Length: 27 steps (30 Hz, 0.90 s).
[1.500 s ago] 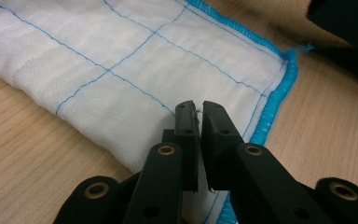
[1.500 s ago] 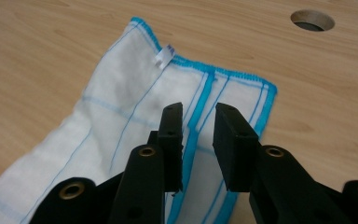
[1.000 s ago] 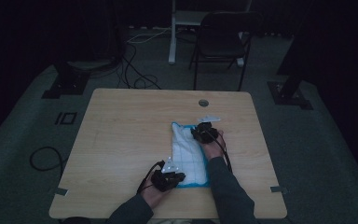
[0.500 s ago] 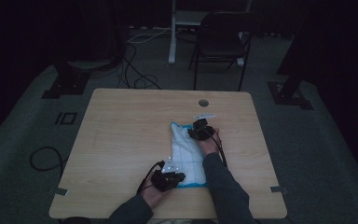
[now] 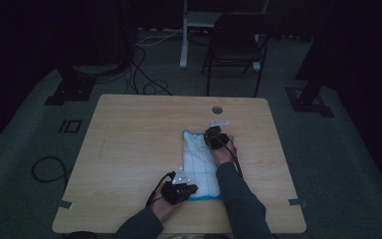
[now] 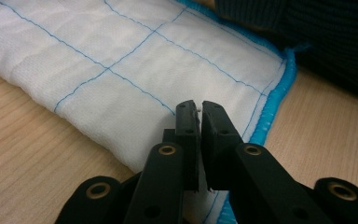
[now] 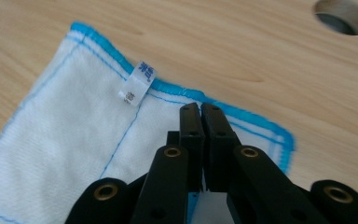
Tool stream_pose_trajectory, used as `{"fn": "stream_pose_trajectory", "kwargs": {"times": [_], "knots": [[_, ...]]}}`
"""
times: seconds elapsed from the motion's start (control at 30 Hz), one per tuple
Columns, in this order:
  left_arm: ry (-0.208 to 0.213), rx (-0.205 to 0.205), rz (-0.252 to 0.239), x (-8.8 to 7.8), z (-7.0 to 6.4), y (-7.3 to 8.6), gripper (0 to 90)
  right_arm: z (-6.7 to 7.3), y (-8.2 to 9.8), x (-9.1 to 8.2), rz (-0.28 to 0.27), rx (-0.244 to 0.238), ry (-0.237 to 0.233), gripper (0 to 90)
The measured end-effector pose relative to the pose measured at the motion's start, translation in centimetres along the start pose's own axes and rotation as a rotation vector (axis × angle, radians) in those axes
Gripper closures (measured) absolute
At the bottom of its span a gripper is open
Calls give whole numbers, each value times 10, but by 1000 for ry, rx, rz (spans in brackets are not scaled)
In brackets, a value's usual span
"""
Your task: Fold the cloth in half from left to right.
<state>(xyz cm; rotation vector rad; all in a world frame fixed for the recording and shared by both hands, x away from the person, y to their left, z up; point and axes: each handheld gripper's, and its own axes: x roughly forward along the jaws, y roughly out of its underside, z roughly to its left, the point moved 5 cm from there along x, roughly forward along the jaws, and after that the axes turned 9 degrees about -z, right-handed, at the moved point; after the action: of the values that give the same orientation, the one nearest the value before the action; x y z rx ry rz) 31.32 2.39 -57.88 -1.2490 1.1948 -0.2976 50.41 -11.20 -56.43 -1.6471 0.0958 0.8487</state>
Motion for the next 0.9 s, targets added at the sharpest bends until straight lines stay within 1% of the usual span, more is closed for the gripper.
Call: {"fn": "stream_pose_trajectory", "kwargs": {"times": [0.07, 0.2, 0.47, 0.57, 0.67, 0.77, 0.83, 0.9], "knots": [[0, 1, 0, 0, 0, 0, 861, -6, -2, -4, -12, 10, 14, 887], [-1, 0, -1, 0, 0, 0, 861, -15, -6, -12, -30, 12, 32, 888], [-6, 15, -1, -1, -2, 1, 861, -30, -7, -21, -34, 17, 65, 893], [-4, 15, -2, -2, -2, 1, 859, -33, -8, -21, -30, 18, 79, 894], [-4, 14, -4, -2, -3, 1, 854, -36, -7, -21, -22, 24, 82, 893], [0, 17, -5, -2, -4, 1, 826, -37, -4, -17, -8, 24, 88, 892], [4, 3, -9, -2, -5, 1, 810, -37, -1, -14, 2, 24, 78, 888], [7, 7, -12, -2, -7, 1, 798, -37, 1, -12, 8, 28, 71, 886]]}}
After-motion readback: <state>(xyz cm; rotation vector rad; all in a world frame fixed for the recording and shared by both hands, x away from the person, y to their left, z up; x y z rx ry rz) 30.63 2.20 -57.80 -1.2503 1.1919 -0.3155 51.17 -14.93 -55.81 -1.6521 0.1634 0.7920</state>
